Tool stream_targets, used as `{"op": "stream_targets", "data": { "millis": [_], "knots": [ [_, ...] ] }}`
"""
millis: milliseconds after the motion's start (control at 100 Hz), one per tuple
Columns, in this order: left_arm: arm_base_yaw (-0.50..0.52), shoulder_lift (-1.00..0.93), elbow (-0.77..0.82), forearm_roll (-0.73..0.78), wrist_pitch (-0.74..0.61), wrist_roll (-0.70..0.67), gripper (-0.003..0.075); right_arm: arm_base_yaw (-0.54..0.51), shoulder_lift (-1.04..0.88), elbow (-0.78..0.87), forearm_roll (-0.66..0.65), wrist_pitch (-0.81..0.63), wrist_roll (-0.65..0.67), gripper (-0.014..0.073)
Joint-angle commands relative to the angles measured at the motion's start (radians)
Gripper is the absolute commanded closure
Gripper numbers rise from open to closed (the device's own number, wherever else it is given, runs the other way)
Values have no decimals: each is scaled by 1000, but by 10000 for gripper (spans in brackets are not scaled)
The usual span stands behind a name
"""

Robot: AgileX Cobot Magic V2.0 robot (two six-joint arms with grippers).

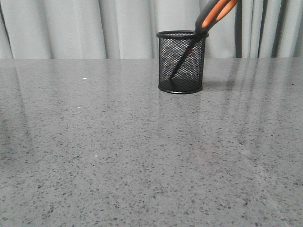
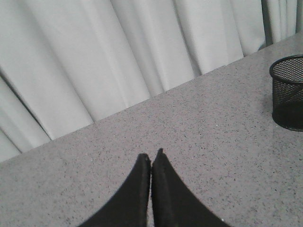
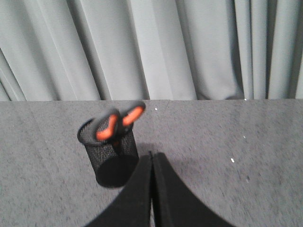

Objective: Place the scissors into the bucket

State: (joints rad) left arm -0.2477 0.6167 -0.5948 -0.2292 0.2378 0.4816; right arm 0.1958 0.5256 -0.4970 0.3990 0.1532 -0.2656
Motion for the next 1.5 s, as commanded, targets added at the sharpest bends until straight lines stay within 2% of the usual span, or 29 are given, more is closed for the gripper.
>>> {"op": "stream_targets", "data": {
  "millis": [0, 130, 240, 1270, 1400, 1490],
  "knots": [
    [3, -108, 125, -76, -231, -8, 741, 1, -95, 71, 9, -104, -7, 659],
    [3, -234, 287, -140, -346, -8, 741, 1, -216, 182, 21, -102, -7, 659],
    [3, -298, 350, -163, -371, -8, 741, 1, -263, 234, 23, -104, -7, 659],
    [3, -314, 368, -153, -379, -8, 741, 1, -268, 259, 23, -106, -7, 659],
    [49, -369, 417, -154, -365, -20, 741, 1, -268, 259, 23, -106, -7, 659],
    [114, -453, 484, -64, -355, -133, 741, 1, -268, 259, 23, -106, -7, 659]
  ]
}}
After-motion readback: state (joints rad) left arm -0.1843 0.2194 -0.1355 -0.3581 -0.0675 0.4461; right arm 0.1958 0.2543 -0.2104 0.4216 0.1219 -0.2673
